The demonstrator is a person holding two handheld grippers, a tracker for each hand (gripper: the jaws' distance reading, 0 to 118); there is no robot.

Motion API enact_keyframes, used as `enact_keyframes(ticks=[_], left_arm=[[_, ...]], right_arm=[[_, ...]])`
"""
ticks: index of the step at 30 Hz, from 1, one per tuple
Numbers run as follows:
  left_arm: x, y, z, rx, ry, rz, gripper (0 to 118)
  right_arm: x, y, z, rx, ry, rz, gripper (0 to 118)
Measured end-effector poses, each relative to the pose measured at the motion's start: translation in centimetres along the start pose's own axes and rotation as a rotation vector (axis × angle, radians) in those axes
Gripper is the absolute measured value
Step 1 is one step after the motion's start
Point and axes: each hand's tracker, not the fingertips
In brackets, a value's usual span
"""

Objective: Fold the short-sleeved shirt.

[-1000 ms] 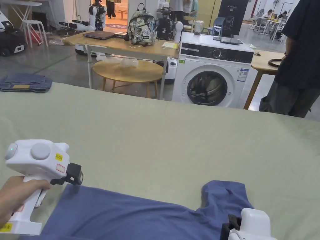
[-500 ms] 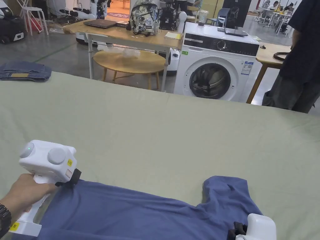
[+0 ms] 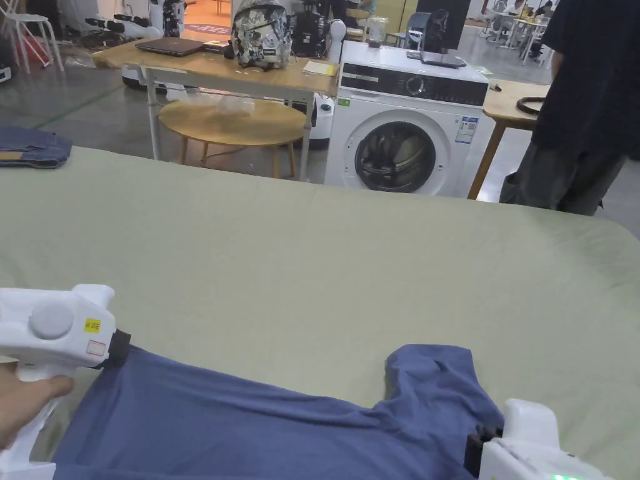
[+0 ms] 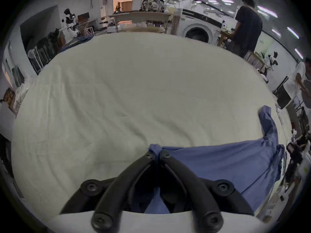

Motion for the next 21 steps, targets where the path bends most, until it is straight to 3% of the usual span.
enact_keyframes(ticks=[2, 5, 6, 8, 12, 18, 19, 21], left_arm=[[0.1, -0.3, 0.5, 0.022, -0.004, 0.000, 0], [0.1, -1.0, 1.1, 0.040, -0.003, 0.004, 0], [0.1, -1.3, 1.3, 0.045, -0.004, 0.007, 0], [0.3, -1.8, 1.7, 0.055, -0.002, 0.014, 0], [0.4, -2.8, 1.9, 0.059, 0.009, 0.027, 0], [0.3, -3.7, 2.1, 0.050, 0.012, 0.037, 0], [0.4, -3.8, 2.1, 0.047, 0.014, 0.036, 0], [0.4, -3.9, 2.1, 0.049, 0.014, 0.036, 0]], right_arm=[[1.8, 1.9, -1.8, -0.068, -0.003, -0.001, 13], [3.4, 5.1, -5.2, -0.166, 0.013, 0.031, 55], [3.8, 6.1, -6.5, -0.191, 0.015, 0.040, 65], [4.2, 7.7, -9.4, -0.254, 0.014, 0.070, 71], [4.4, 8.6, -14.8, -0.355, -0.022, 0.111, 71], [3.2, 7.8, -15.6, -0.426, 0.008, 0.105, 68], [3.1, 7.9, -15.2, -0.418, 0.008, 0.105, 62], [3.1, 8.2, -14.6, -0.394, 0.001, 0.111, 17]])
